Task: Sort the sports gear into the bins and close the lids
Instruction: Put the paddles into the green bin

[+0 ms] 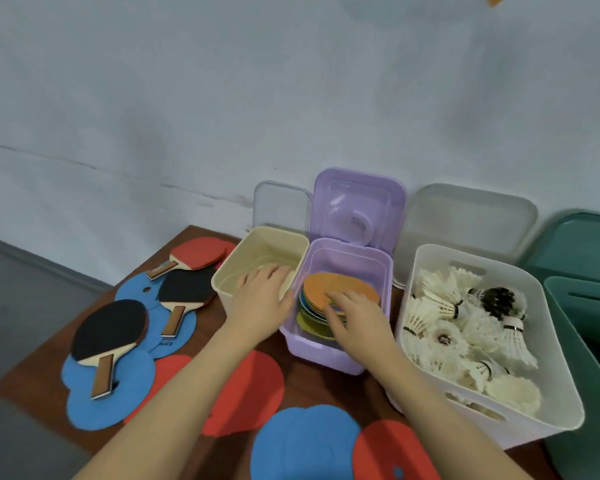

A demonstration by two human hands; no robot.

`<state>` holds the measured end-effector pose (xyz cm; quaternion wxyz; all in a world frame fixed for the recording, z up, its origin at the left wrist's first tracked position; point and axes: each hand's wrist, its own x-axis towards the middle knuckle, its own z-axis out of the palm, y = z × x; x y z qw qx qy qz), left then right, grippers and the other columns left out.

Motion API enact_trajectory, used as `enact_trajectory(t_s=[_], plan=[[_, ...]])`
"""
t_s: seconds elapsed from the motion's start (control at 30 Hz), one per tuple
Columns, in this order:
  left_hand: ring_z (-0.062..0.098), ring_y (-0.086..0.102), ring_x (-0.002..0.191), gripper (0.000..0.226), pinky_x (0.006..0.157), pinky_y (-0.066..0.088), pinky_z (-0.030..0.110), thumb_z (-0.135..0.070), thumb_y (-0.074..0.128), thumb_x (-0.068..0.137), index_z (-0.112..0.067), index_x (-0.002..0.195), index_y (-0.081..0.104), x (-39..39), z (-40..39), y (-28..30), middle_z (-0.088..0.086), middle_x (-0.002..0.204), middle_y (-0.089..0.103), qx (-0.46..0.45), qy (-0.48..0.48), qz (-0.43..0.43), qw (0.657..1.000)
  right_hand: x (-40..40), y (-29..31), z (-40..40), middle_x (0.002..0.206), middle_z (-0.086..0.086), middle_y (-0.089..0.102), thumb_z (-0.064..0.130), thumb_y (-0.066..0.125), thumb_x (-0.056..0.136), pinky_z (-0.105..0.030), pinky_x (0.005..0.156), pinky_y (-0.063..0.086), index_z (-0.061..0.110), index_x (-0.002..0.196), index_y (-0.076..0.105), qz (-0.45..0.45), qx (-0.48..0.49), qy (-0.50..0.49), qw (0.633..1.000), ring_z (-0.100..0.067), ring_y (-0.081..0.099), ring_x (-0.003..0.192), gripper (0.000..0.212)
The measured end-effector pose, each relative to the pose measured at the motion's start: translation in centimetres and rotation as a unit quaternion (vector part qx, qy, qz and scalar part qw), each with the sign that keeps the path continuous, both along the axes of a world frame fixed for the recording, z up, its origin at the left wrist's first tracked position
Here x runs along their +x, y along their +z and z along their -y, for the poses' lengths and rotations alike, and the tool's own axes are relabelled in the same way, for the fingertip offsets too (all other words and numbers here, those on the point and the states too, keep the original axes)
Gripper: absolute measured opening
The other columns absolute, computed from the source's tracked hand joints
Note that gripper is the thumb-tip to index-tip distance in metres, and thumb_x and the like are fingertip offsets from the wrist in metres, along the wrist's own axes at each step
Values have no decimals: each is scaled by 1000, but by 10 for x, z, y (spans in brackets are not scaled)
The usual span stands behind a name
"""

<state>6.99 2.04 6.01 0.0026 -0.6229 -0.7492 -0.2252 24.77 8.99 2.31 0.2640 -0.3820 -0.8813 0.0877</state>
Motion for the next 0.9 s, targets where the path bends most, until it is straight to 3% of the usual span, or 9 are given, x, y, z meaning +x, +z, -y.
enact_trajectory(t_s=[0.13,0.37,0.5,0.63,0.8,0.9], plan=[[26,52,116,48,92,34,40,-35,43,86,-16,128,55,-58,4,-12,3,129,56,7,29,-10,999,-56,-3,-3,93,1,65,48,32,89,-40,69,47,20,115,62,8,-18,25,999,-26,59,87,49],[25,45,123,44,99,30,40,-33,45,91,-18,132,50,-190,11,-40,2,135,50,-25,17,6,1000,-182,-18,12,107,-3,67,49,33,86,-41,80,49,17,119,63,-9,-28,0,1000,-29,61,97,55],[25,41,125,44,101,30,41,-31,48,93,-17,134,47,-274,33,-69,3,137,47,-80,2,24,996,-254,-36,32,99,-2,66,41,38,88,-39,71,51,16,114,64,-5,-23,-4,1000,-28,62,87,45],[24,37,129,45,103,29,39,-34,44,95,-22,138,42,-345,65,-102,2,143,40,-150,10,11,989,-316,-60,60,105,0,64,35,41,90,-37,67,51,15,115,64,-9,-55,22,998,-22,62,86,40],[30,16,139,54,111,20,44,-42,40,96,-28,145,26,-395,96,-141,5,155,16,-266,11,-1,964,-371,-104,98,104,-1,64,40,35,88,-34,69,44,17,113,65,85,-120,41,988,-25,63,87,45],[33,8,141,60,113,16,46,-47,38,95,-32,148,14,-412,109,-163,6,157,2,-325,15,12,945,-391,-127,119,123,-8,57,50,33,86,-42,82,45,19,126,56,146,-164,41,975,-32,59,103,56]])
